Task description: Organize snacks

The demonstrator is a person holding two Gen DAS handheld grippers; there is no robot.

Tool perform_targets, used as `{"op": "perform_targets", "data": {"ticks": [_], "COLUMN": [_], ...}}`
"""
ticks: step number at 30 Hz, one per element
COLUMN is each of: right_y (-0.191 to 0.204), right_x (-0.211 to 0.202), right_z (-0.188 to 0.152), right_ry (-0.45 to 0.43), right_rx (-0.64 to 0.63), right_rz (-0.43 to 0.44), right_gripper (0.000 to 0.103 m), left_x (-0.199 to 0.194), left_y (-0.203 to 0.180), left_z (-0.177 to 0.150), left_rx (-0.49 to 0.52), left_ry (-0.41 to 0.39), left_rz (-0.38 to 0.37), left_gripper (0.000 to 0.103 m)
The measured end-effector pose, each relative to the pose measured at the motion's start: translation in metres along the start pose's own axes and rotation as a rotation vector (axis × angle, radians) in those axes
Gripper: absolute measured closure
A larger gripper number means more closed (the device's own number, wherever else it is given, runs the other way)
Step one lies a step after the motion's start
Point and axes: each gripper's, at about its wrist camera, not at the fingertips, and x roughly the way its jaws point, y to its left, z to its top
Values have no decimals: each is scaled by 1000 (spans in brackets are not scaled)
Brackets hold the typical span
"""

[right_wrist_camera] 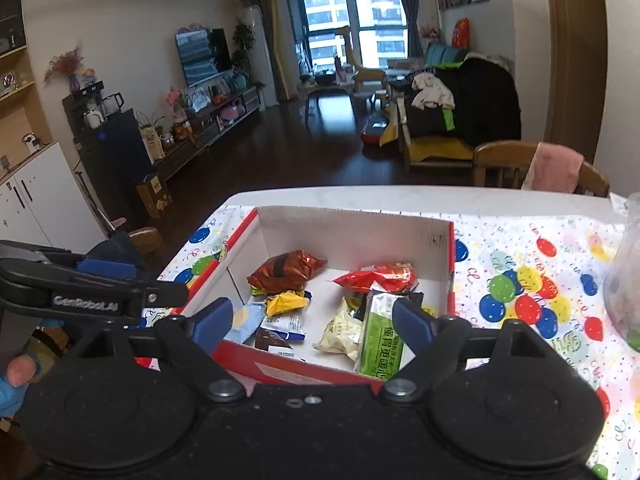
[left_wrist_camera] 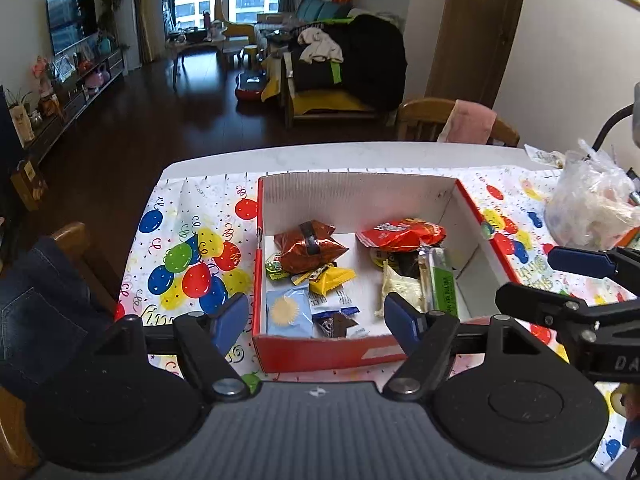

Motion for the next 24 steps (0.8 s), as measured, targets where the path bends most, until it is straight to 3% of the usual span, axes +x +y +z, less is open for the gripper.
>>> {"op": "perform_targets", "data": {"ticks": [2, 8, 17, 24], "right_y": [0, -2, -2, -9], "right_x": [-6, -18, -32, -41], "right_z": [-2, -6, -13, -15], "right_ry": [-12, -22, -46, -64], "right_rx": [17, 57, 72, 106], "right_rz": [6, 3, -1, -5], "right_gripper": [6, 0, 0, 0], "left_x": [-8, -23, -40, -45], "left_y": [0, -2, -6, -8], "left_z": [-4, -14, -23, -25], "left_rx": [-2, 9, 0, -25], "left_ry": [-9, -27, -58, -51], "left_rz": [-5, -13, -48, -57], "left_gripper": [26, 18, 4, 4]}}
